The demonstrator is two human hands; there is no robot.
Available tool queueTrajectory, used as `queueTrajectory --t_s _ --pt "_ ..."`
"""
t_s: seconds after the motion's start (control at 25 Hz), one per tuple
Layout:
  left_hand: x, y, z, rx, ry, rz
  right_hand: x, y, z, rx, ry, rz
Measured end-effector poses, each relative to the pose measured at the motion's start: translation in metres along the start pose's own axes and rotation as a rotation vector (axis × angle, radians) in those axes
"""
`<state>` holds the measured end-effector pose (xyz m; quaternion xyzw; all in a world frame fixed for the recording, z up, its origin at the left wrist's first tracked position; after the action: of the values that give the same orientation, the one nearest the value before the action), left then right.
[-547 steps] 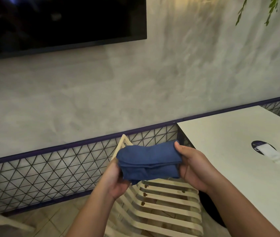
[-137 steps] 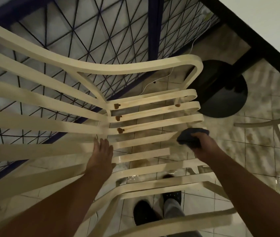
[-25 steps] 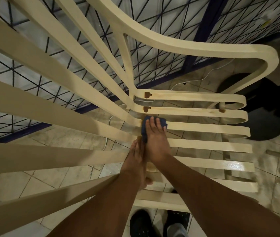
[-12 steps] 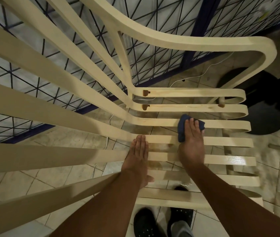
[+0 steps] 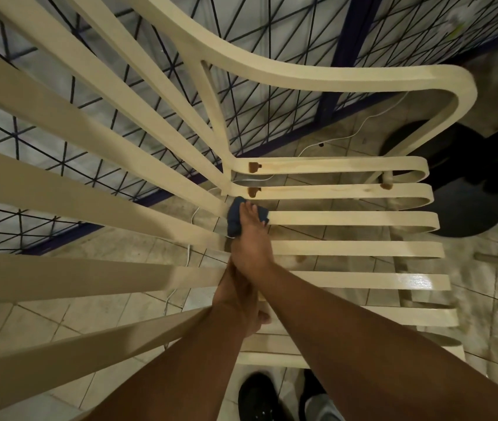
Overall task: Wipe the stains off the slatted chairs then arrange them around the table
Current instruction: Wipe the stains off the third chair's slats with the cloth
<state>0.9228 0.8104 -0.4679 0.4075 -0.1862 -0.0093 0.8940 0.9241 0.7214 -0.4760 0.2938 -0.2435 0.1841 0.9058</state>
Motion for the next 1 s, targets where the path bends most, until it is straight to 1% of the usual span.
queueTrajectory --t_s 0.04,0.08,0.12,0.16,0.2,0.24,0.32,0.36,0.44,0.56,0.64,0.68,0.76,0.84,0.92,0.96,1.0 --pt "0.006 0.003 0.004 -0.025 -0.070 0.060 -0.001 -0.001 0.001 0.015 -0.019 0.011" --pt "0.000 0.001 0.001 -0.065 -0.103 0.037 -0.002 0.000 0.006 0.012 0.012 0.041" --pt "-0.012 -0.003 -0.008 -0.104 -0.040 -0.023 -0.007 0.003 0.010 -0.001 0.101 0.075" --pt "-0.014 -0.005 -0.009 -0.095 0.050 -0.074 -0.015 0.005 0.015 -0.021 0.214 0.118" --pt "-0.016 -0.004 -0.007 -0.115 0.083 -0.110 -0.022 0.007 0.019 -0.039 0.314 0.157" --pt "-0.013 0.001 0.000 -0.145 0.124 -0.091 -0.031 0.010 0.024 -0.050 0.383 0.174" --pt "-0.011 0.000 -0.002 -0.174 0.205 -0.079 -0.055 0.017 0.038 -0.076 0.430 0.177" --pt "-0.010 0.004 -0.001 -0.149 0.210 -0.080 -0.071 0.020 0.052 -0.088 0.422 0.143" --pt "-0.010 0.007 0.000 -0.172 0.230 -0.102 -0.113 0.028 0.086 -0.147 0.372 0.071" --pt "-0.011 0.006 -0.003 -0.182 0.262 -0.133 -0.175 0.040 0.132 -0.275 0.236 -0.118" --pt "-0.012 0.004 -0.005 -0.218 0.261 -0.120 -0.185 0.039 0.137 -0.264 0.220 -0.192" --pt "-0.011 0.005 -0.005 -0.215 0.293 -0.105 -0.182 0.036 0.133 -0.251 0.228 -0.208" --pt "-0.010 0.004 -0.002 -0.252 0.307 -0.079 -0.161 0.030 0.118 -0.233 0.247 -0.159" --pt "-0.010 0.004 0.000 -0.219 0.284 -0.084 -0.125 0.022 0.093 -0.182 0.230 -0.089" --pt "-0.016 -0.001 -0.008 -0.179 0.199 -0.081 -0.076 0.013 0.063 -0.122 0.209 -0.035" --pt "-0.013 -0.007 -0.012 -0.120 0.256 -0.027 -0.050 0.010 0.049 -0.073 0.180 -0.012" --pt "-0.007 -0.007 -0.017 0.028 0.250 -0.023 -0.027 0.010 0.037 -0.008 0.106 -0.001"
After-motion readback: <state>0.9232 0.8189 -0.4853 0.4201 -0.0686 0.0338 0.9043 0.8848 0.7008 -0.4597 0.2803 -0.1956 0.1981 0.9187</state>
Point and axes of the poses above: each hand's wrist, its own y-axis away from the middle knuckle, its own z-axis out of the back of the hand, x = y × z, the point moved 4 cm from there along -y, towards the middle knuckle, and after that the axes turned 9 degrees about -z, right-handed, at the moved point
